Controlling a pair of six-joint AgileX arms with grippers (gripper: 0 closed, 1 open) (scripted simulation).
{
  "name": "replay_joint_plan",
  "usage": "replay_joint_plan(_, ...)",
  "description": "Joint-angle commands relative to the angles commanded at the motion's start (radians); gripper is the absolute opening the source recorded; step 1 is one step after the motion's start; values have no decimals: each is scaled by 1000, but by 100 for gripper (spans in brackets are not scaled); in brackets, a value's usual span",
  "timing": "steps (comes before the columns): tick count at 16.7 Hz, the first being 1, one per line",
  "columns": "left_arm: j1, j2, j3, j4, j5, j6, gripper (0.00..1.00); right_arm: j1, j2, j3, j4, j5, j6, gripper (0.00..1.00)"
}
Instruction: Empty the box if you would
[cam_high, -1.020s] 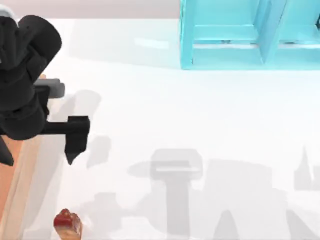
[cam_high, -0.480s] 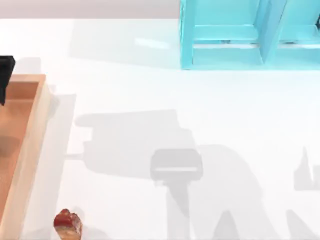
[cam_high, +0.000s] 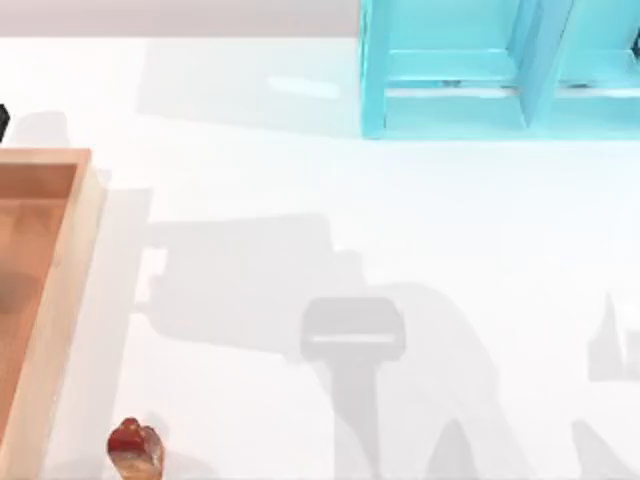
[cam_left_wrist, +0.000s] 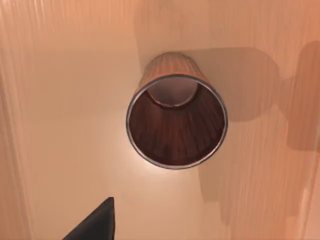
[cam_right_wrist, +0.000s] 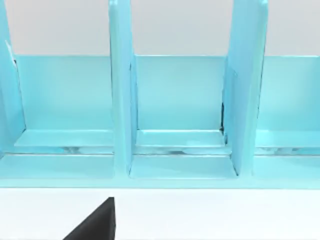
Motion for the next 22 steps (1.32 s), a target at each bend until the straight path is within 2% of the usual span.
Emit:
replay_joint_plan(4,38,82,-32,112,2,37,100,0,0,0,0,0,0,100)
replay_joint_plan(10,34,100,-225,323,1,33,100,0,0,0,0,0,0,100)
replay_joint_plan(14,6,63,-316,374,1,4,100,0,0,0,0,0,0,100)
replay_joint_plan(18,5,62,-318,375,1,3,100,0,0,0,0,0,0,100)
replay_joint_plan(22,5,62,-318,375,1,3,70,0,0,0,0,0,0,100)
